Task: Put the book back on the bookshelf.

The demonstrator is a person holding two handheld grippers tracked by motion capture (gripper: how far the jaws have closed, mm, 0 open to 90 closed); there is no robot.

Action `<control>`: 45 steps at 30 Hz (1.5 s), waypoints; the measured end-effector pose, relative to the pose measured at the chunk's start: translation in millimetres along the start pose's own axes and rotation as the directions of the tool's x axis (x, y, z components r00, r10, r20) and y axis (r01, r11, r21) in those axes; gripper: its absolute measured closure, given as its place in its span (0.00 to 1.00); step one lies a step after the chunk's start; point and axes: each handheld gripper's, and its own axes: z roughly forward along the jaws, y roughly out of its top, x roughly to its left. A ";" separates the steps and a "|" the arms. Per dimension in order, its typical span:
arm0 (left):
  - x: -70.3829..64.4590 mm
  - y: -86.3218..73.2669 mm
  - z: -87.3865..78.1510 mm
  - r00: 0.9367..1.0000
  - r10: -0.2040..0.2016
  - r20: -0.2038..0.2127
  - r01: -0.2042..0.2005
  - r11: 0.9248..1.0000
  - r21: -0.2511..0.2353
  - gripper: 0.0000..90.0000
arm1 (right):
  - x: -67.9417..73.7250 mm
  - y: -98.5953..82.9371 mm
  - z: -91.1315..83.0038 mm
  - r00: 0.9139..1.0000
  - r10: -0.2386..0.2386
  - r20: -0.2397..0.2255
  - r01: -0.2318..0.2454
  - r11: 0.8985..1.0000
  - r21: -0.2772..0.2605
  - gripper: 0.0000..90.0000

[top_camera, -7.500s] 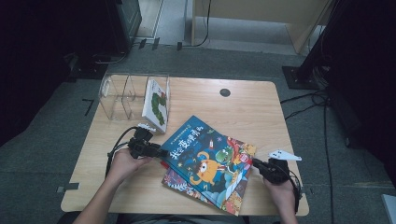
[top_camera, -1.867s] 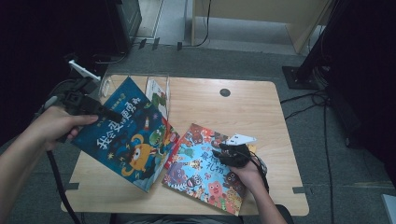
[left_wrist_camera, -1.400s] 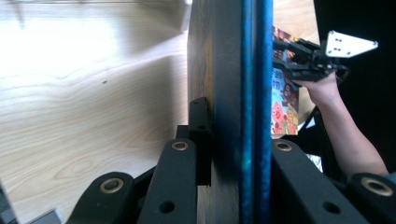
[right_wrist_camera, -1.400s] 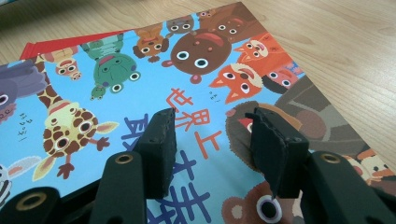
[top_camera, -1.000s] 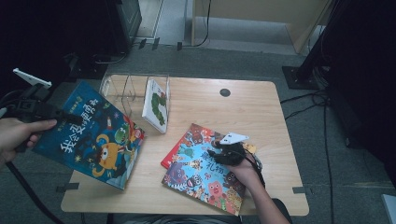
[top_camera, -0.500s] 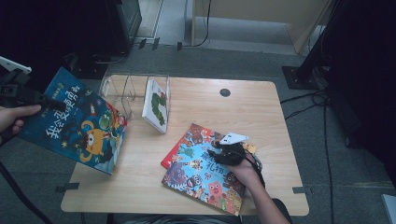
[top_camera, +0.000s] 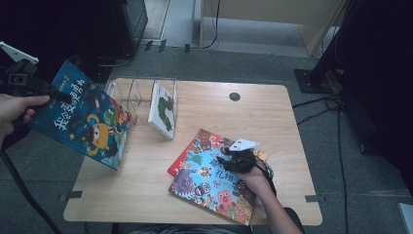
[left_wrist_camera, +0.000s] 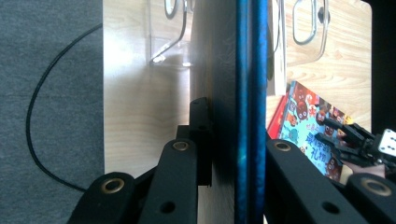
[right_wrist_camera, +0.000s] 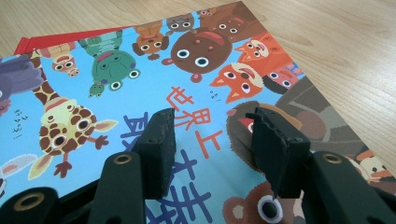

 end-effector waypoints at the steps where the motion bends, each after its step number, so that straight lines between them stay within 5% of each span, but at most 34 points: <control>1: -1.6 6.5 2.7 1.000 -0.002 -0.010 0.002 1.000 0.000 0.90 | 0.2 0.0 0.0 1.000 -0.002 0.000 0.002 1.000 0.001 0.55; 20: 1.4 66.8 33.2 1.000 0.009 -0.011 -0.009 0.999 -0.032 0.90 | 4.2 -0.3 -0.3 1.000 -0.009 0.021 0.008 1.000 0.006 0.55; 39: 14.2 89.9 44.9 1.000 0.012 0.025 -0.012 1.000 -0.017 0.88 | 8.8 -16.5 -19.1 0.999 0.014 0.043 -0.014 1.000 -0.001 0.55; 40: 15.3 89.2 42.7 0.999 0.011 0.049 -0.009 1.000 -0.028 0.81 | 8.0 -18.4 -21.5 0.999 0.023 0.042 -0.023 1.000 -0.008 0.56; 45: 13.0 84.6 36.7 0.997 0.062 0.039 -0.060 0.997 -0.040 0.68 | 3.5 -21.6 -29.1 0.998 0.057 0.041 -0.056 0.998 -0.032 0.57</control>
